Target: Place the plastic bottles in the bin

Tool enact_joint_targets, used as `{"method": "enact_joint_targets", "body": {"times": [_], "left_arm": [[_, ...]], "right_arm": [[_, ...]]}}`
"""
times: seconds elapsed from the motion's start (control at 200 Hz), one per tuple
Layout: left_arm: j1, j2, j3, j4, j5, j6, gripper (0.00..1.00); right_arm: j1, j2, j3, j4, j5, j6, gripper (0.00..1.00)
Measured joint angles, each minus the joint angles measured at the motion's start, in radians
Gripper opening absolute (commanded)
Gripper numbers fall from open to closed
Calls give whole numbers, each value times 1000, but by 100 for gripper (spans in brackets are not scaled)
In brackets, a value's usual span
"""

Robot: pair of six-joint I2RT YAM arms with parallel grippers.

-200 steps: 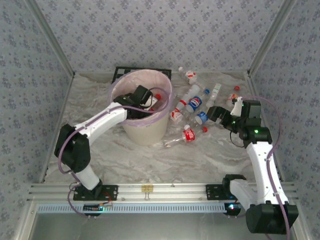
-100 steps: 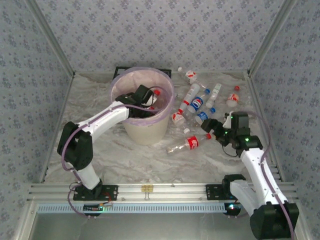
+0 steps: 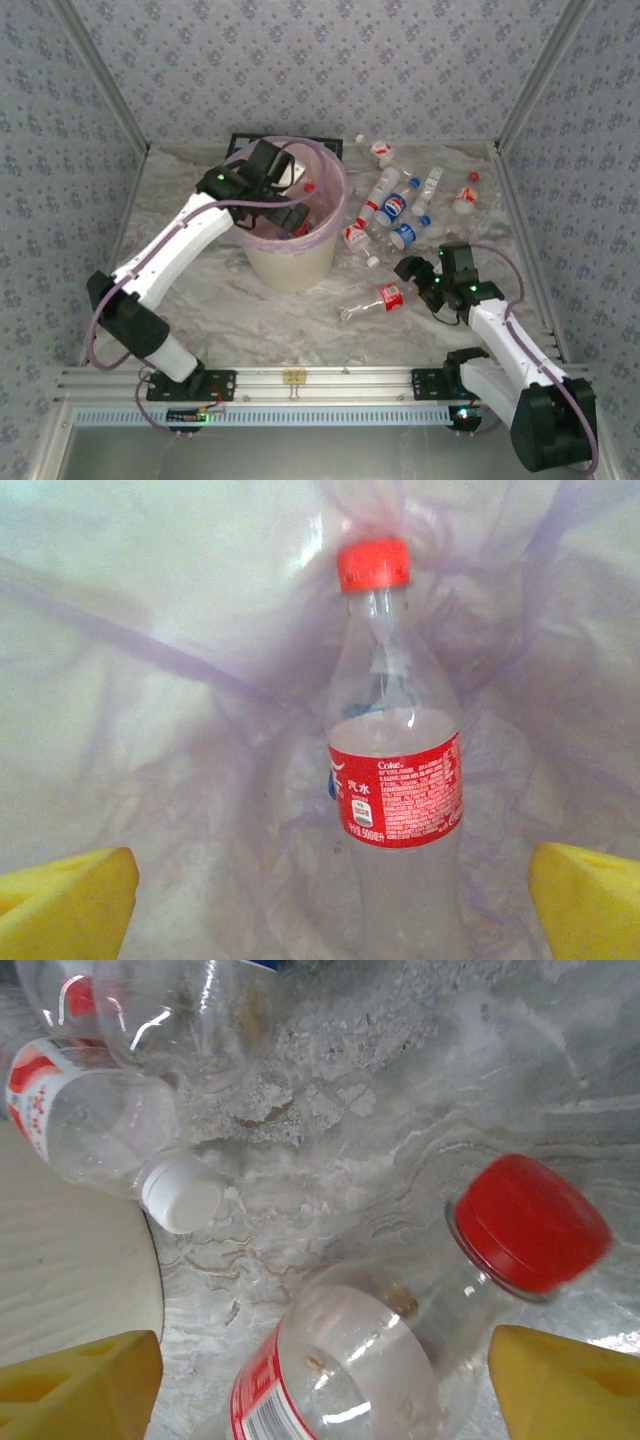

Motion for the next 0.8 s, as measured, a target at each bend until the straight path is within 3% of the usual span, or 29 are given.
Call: {"method": "enact_joint_targets", "body": {"times": [0.18, 0.515, 0.8], "left_arm": [[-28, -64, 65, -53, -16, 3, 100], [-98, -209, 87, -139, -12, -33, 100], [-98, -268, 71, -93, 16, -63, 100]], "right_arm": [[50, 114, 0, 72, 15, 27, 92], [103, 275, 27, 171, 55, 55, 67], [117, 227, 61, 149, 112, 37, 56]]}}
